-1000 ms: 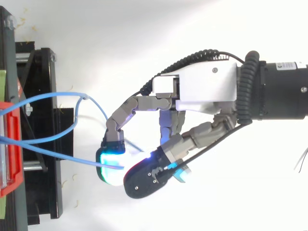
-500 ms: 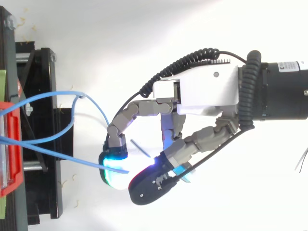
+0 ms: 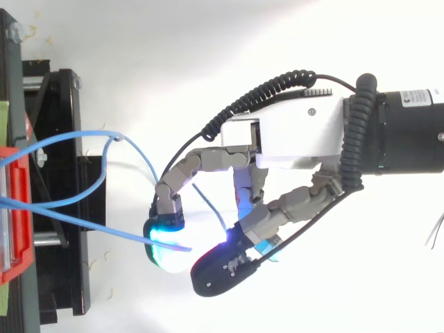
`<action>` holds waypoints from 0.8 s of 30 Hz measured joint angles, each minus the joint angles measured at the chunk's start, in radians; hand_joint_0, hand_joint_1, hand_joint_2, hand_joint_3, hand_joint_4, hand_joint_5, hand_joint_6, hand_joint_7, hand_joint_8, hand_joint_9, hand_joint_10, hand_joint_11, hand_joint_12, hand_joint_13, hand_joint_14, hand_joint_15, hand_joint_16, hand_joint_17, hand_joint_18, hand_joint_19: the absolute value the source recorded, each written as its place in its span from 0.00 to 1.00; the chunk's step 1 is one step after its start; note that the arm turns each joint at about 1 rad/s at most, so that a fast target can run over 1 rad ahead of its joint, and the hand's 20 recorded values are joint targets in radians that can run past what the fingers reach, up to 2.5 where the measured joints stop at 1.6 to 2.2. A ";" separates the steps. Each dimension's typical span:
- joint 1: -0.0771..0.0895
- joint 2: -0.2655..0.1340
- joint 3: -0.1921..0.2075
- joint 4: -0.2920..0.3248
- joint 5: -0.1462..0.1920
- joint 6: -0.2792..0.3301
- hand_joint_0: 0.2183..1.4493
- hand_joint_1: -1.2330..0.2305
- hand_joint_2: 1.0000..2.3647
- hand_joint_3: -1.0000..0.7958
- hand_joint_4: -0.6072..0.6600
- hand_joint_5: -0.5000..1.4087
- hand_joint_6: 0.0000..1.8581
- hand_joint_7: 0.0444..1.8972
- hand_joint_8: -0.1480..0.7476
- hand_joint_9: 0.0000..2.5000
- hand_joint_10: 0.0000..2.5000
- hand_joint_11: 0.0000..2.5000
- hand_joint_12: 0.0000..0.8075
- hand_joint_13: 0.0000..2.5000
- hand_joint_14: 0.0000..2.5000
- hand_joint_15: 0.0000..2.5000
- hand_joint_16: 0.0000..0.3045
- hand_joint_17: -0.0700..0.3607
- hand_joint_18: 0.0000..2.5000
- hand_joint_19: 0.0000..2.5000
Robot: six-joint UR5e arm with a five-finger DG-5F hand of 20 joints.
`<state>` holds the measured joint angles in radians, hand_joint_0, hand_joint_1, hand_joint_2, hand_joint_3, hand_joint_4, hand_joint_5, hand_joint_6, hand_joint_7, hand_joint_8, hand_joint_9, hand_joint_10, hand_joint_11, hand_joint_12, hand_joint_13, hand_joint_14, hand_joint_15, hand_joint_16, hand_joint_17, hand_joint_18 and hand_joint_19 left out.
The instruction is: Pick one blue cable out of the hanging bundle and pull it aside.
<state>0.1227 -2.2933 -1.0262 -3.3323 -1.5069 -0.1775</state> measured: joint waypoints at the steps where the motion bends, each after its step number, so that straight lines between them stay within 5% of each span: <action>1: 0.000 0.000 0.000 0.001 0.000 0.000 0.32 0.34 0.01 0.38 0.32 0.29 0.39 0.53 0.31 0.66 0.01 0.35 0.42 0.51 0.01 0.33 0.15 0.40 0.37 0.30; 10: 0.006 0.000 -0.007 0.032 -0.002 0.001 0.17 0.44 0.00 0.28 0.31 0.29 0.40 0.49 0.33 0.66 0.01 0.34 0.47 0.51 0.01 0.31 0.18 0.44 0.38 0.29; 16: 0.006 0.000 -0.008 0.044 -0.003 0.002 0.28 0.29 0.00 0.32 0.41 0.27 0.46 0.45 0.38 0.62 0.01 0.40 0.45 0.47 0.01 0.32 0.16 0.41 0.34 0.30; 24: 0.005 0.000 -0.009 0.046 -0.003 0.003 0.32 0.28 0.01 0.38 0.43 0.27 0.46 0.44 0.40 0.65 0.01 0.46 0.46 0.48 0.01 0.34 0.16 0.42 0.36 0.30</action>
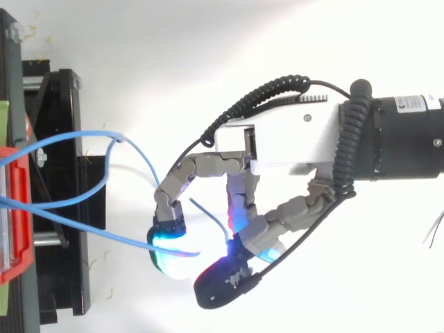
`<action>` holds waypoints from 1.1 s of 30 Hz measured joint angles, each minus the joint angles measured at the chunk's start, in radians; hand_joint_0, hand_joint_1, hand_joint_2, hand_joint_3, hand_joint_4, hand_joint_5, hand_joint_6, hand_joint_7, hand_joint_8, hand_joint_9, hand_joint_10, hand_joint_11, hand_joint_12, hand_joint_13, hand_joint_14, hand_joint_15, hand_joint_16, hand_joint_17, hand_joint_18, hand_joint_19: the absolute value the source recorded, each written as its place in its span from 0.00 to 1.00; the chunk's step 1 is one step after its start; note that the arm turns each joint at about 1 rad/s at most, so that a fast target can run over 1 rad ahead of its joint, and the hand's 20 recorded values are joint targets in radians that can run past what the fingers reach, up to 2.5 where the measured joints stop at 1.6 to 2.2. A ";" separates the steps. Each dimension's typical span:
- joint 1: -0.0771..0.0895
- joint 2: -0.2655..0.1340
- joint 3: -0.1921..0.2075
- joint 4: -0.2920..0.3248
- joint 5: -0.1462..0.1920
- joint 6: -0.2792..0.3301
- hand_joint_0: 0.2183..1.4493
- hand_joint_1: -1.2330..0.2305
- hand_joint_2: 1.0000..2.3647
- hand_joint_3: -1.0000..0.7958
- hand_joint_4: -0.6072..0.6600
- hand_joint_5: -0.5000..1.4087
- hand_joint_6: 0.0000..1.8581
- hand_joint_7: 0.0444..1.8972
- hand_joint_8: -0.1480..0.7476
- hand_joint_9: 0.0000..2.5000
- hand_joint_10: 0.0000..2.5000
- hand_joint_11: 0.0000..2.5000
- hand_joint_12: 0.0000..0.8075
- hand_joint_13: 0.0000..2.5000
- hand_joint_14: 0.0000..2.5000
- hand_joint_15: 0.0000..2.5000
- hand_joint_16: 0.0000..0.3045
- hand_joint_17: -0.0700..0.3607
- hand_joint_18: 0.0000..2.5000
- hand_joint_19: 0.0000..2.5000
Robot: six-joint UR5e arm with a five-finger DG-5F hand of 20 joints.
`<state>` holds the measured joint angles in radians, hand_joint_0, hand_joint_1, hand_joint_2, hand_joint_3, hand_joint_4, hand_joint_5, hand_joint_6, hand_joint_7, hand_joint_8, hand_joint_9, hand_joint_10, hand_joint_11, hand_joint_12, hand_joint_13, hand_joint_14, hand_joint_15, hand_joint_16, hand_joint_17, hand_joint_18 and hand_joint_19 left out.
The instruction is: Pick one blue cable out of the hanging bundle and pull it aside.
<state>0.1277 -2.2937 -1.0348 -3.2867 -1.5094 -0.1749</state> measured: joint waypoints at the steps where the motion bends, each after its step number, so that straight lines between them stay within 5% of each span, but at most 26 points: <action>1: 0.000 0.000 0.000 0.000 0.000 0.000 0.32 0.29 0.01 0.37 0.43 0.27 0.46 0.44 0.41 0.65 0.01 0.46 0.46 0.48 0.01 0.34 0.16 0.42 0.36 0.30; 8: 0.000 0.000 0.000 0.009 0.000 -0.001 0.17 0.43 0.00 0.28 0.43 0.27 0.46 0.43 0.42 0.65 0.01 0.43 0.51 0.47 0.01 0.32 0.19 0.46 0.35 0.30; 13: 0.000 0.000 -0.001 0.011 0.001 0.000 0.22 0.49 0.00 0.28 0.38 0.27 0.46 0.42 0.37 0.66 0.01 0.43 0.46 0.46 0.01 0.33 0.17 0.43 0.34 0.31; 18: -0.002 0.000 -0.001 0.017 0.001 0.000 0.31 0.44 0.01 0.34 0.37 0.27 0.45 0.46 0.36 0.67 0.01 0.43 0.45 0.47 0.01 0.32 0.16 0.41 0.36 0.31; 33: -0.003 0.000 -0.001 0.042 0.000 -0.003 0.33 0.30 0.01 0.44 0.36 0.29 0.41 0.55 0.36 0.69 0.01 0.41 0.42 0.51 0.01 0.34 0.16 0.41 0.41 0.30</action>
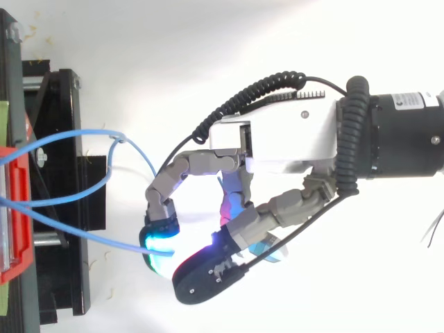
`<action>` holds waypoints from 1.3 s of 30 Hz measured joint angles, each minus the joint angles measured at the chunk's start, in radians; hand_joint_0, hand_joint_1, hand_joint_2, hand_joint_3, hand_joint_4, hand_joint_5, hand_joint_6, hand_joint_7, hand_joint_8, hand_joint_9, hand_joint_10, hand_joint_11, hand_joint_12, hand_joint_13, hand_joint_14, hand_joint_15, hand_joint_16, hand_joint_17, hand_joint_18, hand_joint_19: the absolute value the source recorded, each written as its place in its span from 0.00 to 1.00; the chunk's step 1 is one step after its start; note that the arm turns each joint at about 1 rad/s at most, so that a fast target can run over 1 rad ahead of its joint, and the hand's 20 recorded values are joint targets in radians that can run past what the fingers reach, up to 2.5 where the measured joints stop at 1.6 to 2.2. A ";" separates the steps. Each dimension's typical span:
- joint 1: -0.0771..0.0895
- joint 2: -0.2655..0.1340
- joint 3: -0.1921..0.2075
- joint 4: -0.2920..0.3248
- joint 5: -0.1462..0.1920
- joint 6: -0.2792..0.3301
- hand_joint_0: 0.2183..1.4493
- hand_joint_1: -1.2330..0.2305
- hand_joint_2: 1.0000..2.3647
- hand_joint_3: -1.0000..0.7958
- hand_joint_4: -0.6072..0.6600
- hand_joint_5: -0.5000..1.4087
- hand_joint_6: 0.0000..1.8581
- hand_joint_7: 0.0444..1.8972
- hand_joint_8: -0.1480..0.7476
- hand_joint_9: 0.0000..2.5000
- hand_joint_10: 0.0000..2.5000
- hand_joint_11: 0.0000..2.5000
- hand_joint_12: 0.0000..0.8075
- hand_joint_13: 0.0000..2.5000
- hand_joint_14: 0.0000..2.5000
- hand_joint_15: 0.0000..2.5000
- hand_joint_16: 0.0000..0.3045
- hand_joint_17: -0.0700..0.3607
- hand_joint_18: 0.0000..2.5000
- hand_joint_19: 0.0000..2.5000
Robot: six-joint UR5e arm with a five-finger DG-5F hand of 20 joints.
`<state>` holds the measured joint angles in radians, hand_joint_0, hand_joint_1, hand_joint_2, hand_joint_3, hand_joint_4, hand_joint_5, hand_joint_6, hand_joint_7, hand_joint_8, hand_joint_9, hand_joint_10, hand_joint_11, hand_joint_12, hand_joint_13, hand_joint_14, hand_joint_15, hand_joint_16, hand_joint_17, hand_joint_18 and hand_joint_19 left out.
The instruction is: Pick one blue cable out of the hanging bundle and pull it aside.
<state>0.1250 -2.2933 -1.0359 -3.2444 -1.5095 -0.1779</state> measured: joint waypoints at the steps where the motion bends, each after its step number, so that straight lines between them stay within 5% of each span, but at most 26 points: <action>1: 0.000 0.000 0.000 0.006 0.000 0.000 0.33 0.29 0.01 0.45 0.36 0.29 0.41 0.55 0.36 0.69 0.01 0.41 0.43 0.51 0.01 0.34 0.16 0.41 0.41 0.30; 17: 0.009 -0.001 -0.011 0.046 0.003 0.034 0.35 0.30 0.01 0.45 0.38 0.29 0.39 0.61 0.29 0.50 0.01 0.16 0.44 0.41 0.01 0.28 0.16 0.41 0.34 0.27; 29: 0.013 0.000 -0.150 0.297 0.002 0.075 0.34 0.31 0.01 0.44 0.37 0.30 0.39 0.62 0.29 0.42 0.00 0.12 0.45 0.34 0.01 0.21 0.16 0.42 0.29 0.22; 34: 0.013 0.000 -0.165 0.411 0.005 0.131 0.34 0.31 0.01 0.44 0.38 0.30 0.38 0.62 0.29 0.38 0.00 0.09 0.46 0.33 0.01 0.19 0.16 0.42 0.28 0.21; 39: 0.014 0.000 -0.166 0.444 0.007 0.162 0.34 0.31 0.01 0.45 0.37 0.30 0.38 0.62 0.29 0.37 0.00 0.06 0.45 0.33 0.01 0.18 0.16 0.42 0.28 0.21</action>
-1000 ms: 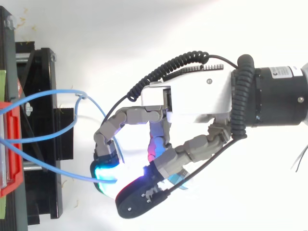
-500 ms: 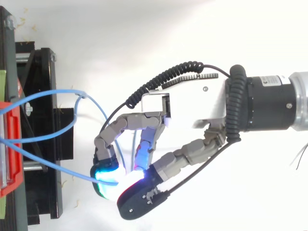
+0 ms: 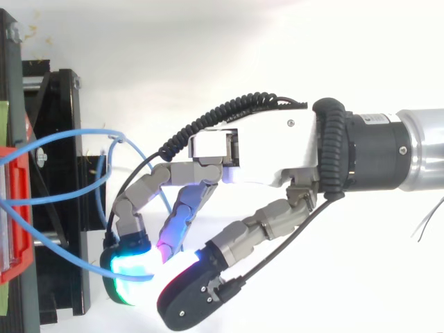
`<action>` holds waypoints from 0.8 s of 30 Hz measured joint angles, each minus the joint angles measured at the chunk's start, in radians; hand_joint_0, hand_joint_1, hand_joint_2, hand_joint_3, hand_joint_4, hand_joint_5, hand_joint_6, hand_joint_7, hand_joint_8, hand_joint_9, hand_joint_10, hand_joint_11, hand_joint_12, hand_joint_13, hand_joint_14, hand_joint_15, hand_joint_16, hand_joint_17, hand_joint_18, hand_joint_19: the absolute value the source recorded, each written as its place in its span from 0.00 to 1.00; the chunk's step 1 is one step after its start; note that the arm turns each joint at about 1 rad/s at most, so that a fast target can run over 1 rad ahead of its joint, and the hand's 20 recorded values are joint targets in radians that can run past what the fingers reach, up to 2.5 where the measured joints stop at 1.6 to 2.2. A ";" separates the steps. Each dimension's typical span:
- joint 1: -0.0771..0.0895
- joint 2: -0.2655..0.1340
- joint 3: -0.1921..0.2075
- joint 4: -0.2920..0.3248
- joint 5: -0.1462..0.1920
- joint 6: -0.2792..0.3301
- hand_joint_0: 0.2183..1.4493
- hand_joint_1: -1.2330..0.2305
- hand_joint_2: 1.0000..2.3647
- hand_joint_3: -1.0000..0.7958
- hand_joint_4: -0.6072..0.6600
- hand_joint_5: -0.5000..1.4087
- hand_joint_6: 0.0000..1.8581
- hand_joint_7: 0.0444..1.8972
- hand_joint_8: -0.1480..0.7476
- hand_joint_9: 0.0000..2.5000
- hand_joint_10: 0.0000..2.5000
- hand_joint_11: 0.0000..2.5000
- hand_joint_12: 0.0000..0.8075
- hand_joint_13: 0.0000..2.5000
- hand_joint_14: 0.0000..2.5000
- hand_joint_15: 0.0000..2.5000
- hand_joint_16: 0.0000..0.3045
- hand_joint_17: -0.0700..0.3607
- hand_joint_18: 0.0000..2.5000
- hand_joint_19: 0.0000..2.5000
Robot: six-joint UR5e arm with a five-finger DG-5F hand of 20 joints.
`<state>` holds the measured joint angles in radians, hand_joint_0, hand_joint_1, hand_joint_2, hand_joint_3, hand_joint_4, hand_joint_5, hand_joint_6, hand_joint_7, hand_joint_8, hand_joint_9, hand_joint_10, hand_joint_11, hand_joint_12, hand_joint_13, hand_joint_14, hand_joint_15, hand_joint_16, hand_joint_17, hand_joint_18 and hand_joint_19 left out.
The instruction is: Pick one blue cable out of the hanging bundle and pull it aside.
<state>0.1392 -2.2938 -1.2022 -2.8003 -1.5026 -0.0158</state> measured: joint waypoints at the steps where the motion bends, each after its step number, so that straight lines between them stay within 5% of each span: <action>1: 0.000 0.000 0.000 0.001 0.000 0.001 0.34 0.31 0.01 0.45 0.37 0.30 0.38 0.61 0.29 0.37 0.00 0.06 0.45 0.33 0.01 0.19 0.16 0.42 0.28 0.21; 24: 0.000 -0.001 -0.001 -0.001 -0.001 -0.010 0.33 0.31 0.01 0.44 0.38 0.30 0.37 0.62 0.29 0.34 0.00 0.03 0.45 0.32 0.01 0.19 0.16 0.42 0.28 0.22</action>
<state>0.1396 -2.2946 -1.2034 -2.8011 -1.5035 -0.0257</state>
